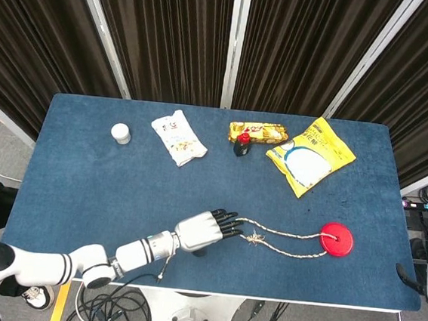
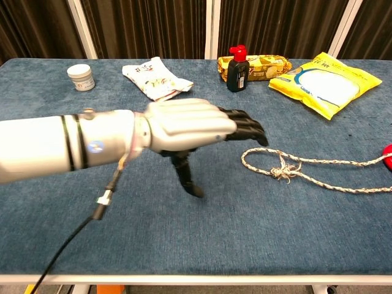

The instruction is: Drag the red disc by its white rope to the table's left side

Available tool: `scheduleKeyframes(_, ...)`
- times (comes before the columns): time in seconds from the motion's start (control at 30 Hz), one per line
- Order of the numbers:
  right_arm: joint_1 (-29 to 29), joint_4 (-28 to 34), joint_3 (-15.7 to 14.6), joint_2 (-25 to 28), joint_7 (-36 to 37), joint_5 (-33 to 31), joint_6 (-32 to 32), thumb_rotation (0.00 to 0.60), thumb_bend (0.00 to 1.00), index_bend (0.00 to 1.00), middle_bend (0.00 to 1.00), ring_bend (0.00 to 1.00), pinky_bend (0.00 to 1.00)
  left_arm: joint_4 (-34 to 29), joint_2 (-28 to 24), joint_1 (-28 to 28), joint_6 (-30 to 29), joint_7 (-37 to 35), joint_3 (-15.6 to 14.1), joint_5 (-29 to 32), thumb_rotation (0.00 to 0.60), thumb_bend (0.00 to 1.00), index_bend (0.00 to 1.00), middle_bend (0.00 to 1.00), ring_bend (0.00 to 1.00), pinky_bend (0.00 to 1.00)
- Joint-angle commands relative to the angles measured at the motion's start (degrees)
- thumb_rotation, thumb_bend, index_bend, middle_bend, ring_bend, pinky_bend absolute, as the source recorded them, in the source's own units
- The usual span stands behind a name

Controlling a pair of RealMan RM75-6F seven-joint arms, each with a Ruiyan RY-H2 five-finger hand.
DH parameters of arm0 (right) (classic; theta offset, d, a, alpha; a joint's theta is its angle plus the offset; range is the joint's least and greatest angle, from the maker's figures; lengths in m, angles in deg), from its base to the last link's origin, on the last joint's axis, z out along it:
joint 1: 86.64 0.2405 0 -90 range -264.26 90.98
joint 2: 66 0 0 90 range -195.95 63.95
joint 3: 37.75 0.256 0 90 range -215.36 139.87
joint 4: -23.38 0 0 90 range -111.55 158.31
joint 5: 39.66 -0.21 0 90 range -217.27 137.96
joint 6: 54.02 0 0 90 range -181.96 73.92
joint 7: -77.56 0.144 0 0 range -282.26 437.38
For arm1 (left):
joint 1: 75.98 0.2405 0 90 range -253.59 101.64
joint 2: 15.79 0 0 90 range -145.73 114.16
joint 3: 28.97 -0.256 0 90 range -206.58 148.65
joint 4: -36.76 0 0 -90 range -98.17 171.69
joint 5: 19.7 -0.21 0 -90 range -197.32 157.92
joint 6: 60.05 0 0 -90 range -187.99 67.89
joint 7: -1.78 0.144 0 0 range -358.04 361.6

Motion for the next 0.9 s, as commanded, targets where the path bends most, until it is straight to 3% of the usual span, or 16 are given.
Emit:
scheduleKeyframes(0.03,-0.1,-0.3,0.1,0.0,0.4,-0.1,0.1,0.6,0.16,0.0,0.0,0.0,0.0,2.5,1.9,-2.3,1.2,-1.8,0.4,0.8,0.6,0.06,0.13,0.06,0.0,0.18)
scheduleKeyframes(0.53,-0.6,-1.1,1.0,0.0,1.4,-0.3,1.3,0.6,0.16,0.0,0.0,0.0,0.0,12.3,8.5,-9.8,4.9,-7.7,-0.4,2.9,0.6,0.09,0.13,0.1,0.0,0.18)
scheduleKeyframes(0.9,-0.7,-1.8,1.2,-0.1,1.9,-0.9,0.8,0.6,0.17,0.0,0.0,0.0,0.0,11.6,7.1,-11.2,6.2,-6.8,-1.9,4.9,0.6,0.14,0.13,0.33,0.0,0.17)
